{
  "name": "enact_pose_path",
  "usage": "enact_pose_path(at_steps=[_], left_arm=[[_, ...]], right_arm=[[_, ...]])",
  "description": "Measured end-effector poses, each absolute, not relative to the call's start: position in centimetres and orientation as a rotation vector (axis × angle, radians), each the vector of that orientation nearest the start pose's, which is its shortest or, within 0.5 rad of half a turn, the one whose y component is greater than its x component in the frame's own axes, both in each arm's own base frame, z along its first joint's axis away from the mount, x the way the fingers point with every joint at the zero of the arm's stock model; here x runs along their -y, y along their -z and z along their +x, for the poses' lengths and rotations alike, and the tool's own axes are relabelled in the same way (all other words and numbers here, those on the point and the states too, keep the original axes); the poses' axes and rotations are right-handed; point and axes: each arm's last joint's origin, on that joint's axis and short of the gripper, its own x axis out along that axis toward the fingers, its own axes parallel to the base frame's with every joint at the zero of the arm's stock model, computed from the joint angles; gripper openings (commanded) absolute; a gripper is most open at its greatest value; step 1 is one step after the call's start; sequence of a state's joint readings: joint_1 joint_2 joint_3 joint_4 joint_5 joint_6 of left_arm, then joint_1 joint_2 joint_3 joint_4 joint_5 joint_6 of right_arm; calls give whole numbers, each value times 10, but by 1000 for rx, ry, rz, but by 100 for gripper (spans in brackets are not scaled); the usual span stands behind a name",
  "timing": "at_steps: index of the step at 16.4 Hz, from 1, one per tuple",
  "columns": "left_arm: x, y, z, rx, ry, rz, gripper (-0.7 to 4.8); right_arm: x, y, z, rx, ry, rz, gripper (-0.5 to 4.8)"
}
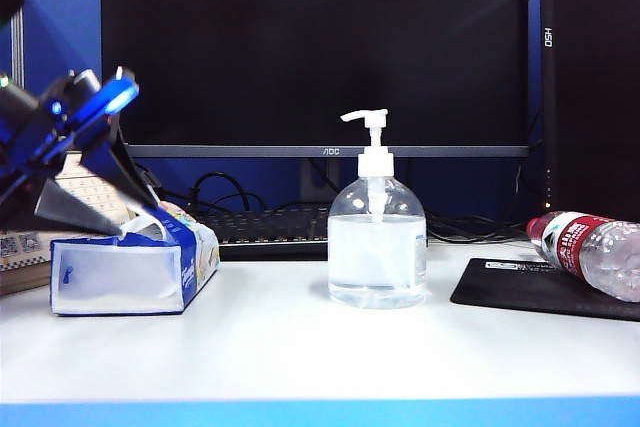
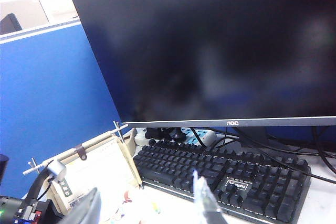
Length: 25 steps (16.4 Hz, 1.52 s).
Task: Pull out a tissue from the tissue dispenser, then press the switch of the alcohol sanitizer bottle to drop some sanitizer on the paper tissue, and finally place the treated tissue on the table.
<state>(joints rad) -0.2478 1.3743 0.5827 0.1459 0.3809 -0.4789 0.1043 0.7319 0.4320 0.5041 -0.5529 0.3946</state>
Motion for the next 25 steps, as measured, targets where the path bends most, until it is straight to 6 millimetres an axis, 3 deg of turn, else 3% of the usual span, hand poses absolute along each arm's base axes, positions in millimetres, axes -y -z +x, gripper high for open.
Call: enact_pose_path(at_steps=[17, 21, 25], left_arm=[[72, -171, 253, -733, 340, -428, 214], [74, -158, 256, -799, 396, -450, 214], [77, -163, 261, -748, 444, -509, 214]], right_arm=[[-33, -283, 163, 65, -709, 330, 234], [-33, -283, 163, 65, -709, 330, 234], [-33, -279, 164, 11, -700, 344, 234]])
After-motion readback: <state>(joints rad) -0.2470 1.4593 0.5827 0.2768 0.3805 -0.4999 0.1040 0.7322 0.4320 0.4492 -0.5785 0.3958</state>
